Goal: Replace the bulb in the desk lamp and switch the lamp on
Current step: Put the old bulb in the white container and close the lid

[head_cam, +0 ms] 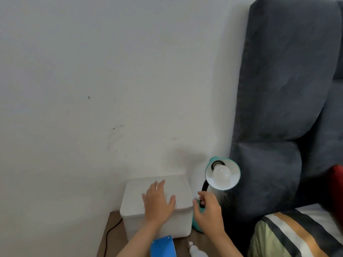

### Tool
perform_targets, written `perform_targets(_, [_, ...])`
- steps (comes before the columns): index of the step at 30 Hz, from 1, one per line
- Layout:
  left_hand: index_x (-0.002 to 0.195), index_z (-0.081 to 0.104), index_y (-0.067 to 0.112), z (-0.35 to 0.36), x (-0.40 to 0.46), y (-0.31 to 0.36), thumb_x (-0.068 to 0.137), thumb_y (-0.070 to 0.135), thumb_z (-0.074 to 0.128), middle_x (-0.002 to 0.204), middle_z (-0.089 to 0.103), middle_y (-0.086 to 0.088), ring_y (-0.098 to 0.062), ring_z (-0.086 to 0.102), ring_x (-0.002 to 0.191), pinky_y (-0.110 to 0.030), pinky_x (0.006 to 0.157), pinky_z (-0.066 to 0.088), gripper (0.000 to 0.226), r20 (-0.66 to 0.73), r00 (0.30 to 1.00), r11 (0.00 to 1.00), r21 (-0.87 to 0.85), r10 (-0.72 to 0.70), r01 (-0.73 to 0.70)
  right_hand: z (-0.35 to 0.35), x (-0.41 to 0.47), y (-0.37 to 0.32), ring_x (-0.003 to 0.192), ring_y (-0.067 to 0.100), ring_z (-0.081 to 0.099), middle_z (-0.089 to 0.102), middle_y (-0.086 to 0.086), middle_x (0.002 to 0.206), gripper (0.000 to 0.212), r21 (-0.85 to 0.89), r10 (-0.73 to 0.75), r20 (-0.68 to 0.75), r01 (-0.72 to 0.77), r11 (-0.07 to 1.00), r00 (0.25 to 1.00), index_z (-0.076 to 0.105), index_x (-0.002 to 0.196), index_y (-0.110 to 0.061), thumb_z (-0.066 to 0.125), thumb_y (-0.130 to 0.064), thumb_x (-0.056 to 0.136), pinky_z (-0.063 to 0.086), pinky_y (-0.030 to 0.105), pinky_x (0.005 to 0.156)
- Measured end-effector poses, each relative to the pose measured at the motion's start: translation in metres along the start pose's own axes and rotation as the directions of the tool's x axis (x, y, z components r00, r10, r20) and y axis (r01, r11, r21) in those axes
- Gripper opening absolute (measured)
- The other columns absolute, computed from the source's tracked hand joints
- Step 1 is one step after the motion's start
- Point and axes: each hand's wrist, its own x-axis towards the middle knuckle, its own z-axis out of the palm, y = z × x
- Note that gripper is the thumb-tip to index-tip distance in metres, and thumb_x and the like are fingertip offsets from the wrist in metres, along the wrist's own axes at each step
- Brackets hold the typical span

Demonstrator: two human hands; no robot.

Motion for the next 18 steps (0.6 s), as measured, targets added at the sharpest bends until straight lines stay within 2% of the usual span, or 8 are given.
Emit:
perform_targets(3, [0.141,0.020,0.020,-0.018,-0.005,-0.037,0.074,0.069,0.051,0.151,0.013,-0.019,-0.034,0.009,0.140,-0.057,0.111,0.011,0.089,0.032,0.968,0.950,0.201,-0.250,0.239,0.018,0.006,0.003,0.098,0.015,0.052,0.056,-0.001,0.104,0.049,-0.018,0.130,0.207,-0.129,0.992,0.970,0.053,0.116,-0.016,0.070,-0.036,0.075,0.044,0.028,0.087])
perform_targets(5, [0.141,0.016,0.018,-0.029,-0.006,-0.057,0.064,0.081,0.048,0.150,0.010,-0.025,-0.038,0.005,0.140,-0.058,0.110,0.013,0.105,0.044,0.929,0.905,0.245,-0.368,0.347,0.030,0.012,0.009,0.107,0.015,0.053,0.059,-0.002,0.115,0.066,-0.048,0.181,0.308,-0.174,0.984,0.934,0.048,0.124,-0.023,0.063,-0.058,0.070,0.047,0.035,0.093])
perform_targets(7, [0.141,0.014,0.018,-0.037,-0.006,-0.072,0.053,0.088,0.046,0.148,0.015,-0.025,-0.040,0.011,0.138,-0.056,0.110,0.016,0.117,0.070,0.891,0.876,0.233,-0.448,0.422,0.037,0.017,0.010,0.108,0.017,0.055,0.060,-0.001,0.118,0.070,-0.034,0.225,0.346,-0.228,0.973,0.911,0.046,0.125,-0.022,0.063,-0.060,0.069,0.049,0.036,0.093])
perform_targets(9, [0.140,0.017,0.020,-0.042,-0.005,-0.080,0.047,0.090,0.048,0.143,0.026,-0.021,-0.038,0.025,0.133,-0.054,0.109,0.024,0.121,0.106,0.881,0.881,0.173,-0.462,0.441,0.034,0.019,-0.003,0.107,0.019,0.057,0.060,0.001,0.117,0.066,-0.019,0.272,0.376,-0.287,0.958,0.886,0.046,0.125,-0.016,0.067,-0.050,0.074,0.048,0.031,0.091])
perform_targets(11, [0.139,0.021,0.020,-0.045,-0.005,-0.082,0.045,0.088,0.054,0.137,0.033,-0.016,-0.035,0.035,0.127,-0.052,0.106,0.031,0.121,0.160,0.894,0.907,0.112,-0.419,0.406,0.035,0.019,-0.006,0.106,0.018,0.057,0.060,0.002,0.116,0.060,-0.007,0.263,0.399,-0.284,0.959,0.878,0.046,0.124,-0.012,0.067,-0.043,0.077,0.047,0.026,0.087])
perform_targets(14, [0.135,0.028,0.019,-0.049,-0.006,-0.078,0.045,0.078,0.068,0.131,0.032,-0.013,-0.033,0.036,0.124,-0.046,0.105,0.035,0.115,0.212,0.903,0.927,0.048,-0.374,0.372,0.037,0.018,-0.012,0.102,0.017,0.058,0.062,0.003,0.113,0.047,0.006,0.219,0.371,-0.238,0.971,0.902,0.049,0.119,-0.015,0.066,-0.037,0.080,0.045,0.024,0.084])
perform_targets(18, [0.130,0.035,0.017,-0.055,-0.004,-0.075,0.042,0.072,0.075,0.126,0.032,-0.012,-0.032,0.036,0.121,-0.043,0.103,0.038,0.111,0.209,0.908,0.926,-0.029,-0.364,0.377,0.035,0.016,-0.023,0.100,0.015,0.057,0.063,0.002,0.113,0.044,0.036,0.216,0.328,-0.241,0.970,0.919,0.051,0.118,-0.016,0.064,-0.036,0.082,0.047,0.026,0.087])
